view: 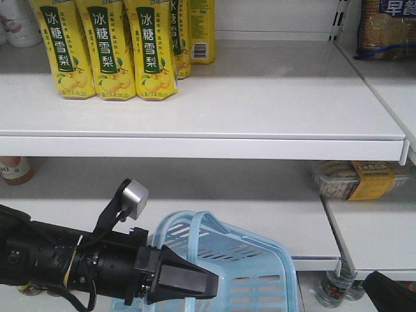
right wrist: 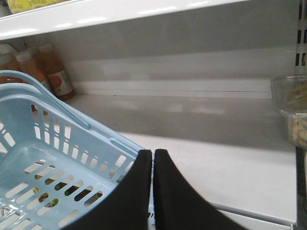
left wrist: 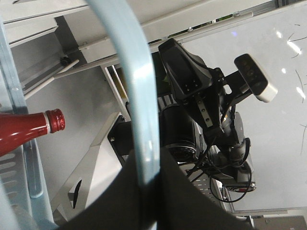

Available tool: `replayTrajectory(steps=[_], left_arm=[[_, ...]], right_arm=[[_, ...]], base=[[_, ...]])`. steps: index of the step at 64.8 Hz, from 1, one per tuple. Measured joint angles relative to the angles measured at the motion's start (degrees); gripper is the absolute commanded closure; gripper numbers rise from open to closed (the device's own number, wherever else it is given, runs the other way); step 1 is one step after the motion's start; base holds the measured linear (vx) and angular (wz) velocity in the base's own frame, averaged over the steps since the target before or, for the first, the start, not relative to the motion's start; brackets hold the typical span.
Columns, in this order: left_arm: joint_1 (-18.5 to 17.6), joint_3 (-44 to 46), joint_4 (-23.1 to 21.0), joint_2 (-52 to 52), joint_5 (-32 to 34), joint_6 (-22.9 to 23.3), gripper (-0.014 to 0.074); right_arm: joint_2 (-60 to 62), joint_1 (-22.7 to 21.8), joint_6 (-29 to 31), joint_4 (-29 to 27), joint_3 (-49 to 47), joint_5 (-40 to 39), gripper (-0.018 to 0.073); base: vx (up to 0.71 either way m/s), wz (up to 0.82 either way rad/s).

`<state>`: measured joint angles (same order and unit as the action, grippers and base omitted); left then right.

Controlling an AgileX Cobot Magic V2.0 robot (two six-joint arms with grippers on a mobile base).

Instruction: Place coke in basket with both arms

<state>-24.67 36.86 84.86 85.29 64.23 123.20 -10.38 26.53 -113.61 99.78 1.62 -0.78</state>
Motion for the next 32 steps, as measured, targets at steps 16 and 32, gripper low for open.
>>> replayTrajectory(steps=[16, 32], left_arm=[[0.0, 0.0, 0.0, 0.0, 0.0, 0.0, 0.0601], [-0.1, -0.1, 0.0, 0.0, 0.0, 0.0, 0.0601]], right_arm=[[0.0, 0.0, 0.0, 0.0, 0.0, 0.0, 0.0564], [0.0, 0.0, 0.0, 0.0, 0.0, -0.1, 0.0564]], base=[[0.0, 0.0], [0.0, 0.0]])
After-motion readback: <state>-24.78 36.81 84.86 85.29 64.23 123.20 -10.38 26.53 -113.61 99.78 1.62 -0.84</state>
